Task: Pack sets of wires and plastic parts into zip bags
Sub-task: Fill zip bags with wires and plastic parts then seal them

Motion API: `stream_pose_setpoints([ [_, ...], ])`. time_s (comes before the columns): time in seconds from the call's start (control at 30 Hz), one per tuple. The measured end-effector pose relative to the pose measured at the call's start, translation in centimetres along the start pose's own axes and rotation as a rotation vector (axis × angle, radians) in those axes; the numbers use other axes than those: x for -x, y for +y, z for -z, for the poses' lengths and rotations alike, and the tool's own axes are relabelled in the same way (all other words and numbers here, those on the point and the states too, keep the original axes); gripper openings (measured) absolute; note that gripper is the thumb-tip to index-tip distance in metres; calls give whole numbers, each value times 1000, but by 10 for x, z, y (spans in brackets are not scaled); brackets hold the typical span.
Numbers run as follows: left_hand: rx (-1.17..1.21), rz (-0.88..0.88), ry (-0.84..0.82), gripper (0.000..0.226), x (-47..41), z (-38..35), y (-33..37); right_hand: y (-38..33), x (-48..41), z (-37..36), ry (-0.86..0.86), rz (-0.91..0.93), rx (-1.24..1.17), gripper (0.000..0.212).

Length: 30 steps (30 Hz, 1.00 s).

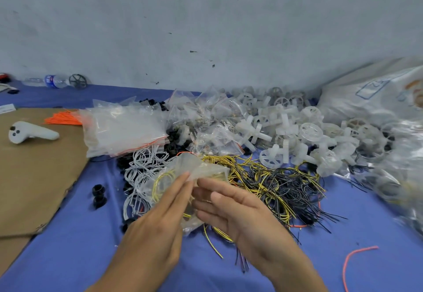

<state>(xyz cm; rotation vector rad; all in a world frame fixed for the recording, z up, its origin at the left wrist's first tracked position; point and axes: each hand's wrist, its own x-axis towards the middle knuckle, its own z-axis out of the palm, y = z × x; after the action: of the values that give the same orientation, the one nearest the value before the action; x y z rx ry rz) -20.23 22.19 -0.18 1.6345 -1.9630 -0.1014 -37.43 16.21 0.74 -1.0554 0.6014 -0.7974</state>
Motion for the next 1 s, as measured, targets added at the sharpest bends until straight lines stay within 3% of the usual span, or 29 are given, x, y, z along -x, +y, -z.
stream_pose_setpoints([
  [0.03, 16, 4, 16, 92, 0, -2, -1, -6, 8, 15, 28, 46, 163, 26],
  [0.13, 96, 10, -1, 86, 0, -7, 0, -11, 5, 60, 440, 150, 786, 21],
  [0.2, 120, 3, 7, 84, -2, -10, 4, -8, -11, 81, 597, 133, 1265, 20],
  [0.27, 110, 11, 3, 85, -1, -11, 6, -1, -31, 102, 599, 17, 1645, 28],
  [0.37, 81, 17, -2, 86, 0, -10, 7, 14, -53, 115, 510, -90, 1898, 33],
  [0.53, 65, 38, -27, 87, 1, -6, 6, 17, -62, 128, 522, -17, 1855, 23],
  [0.67, 83, 46, -43, 85, 0, -5, 11, 12, -66, 134, 406, -161, 1860, 28],
  [0.73, 89, 41, -41, 84, -1, -6, 13, 7, -66, 132, 434, -126, 1802, 23],
  [0.83, 90, 39, -41, 83, -1, -6, 12, -7, -63, 124, 620, 170, 1475, 18],
  [1.0, 98, 39, -71, 82, -2, -4, 8, -52, -35, 98, 750, 547, 631, 18],
])
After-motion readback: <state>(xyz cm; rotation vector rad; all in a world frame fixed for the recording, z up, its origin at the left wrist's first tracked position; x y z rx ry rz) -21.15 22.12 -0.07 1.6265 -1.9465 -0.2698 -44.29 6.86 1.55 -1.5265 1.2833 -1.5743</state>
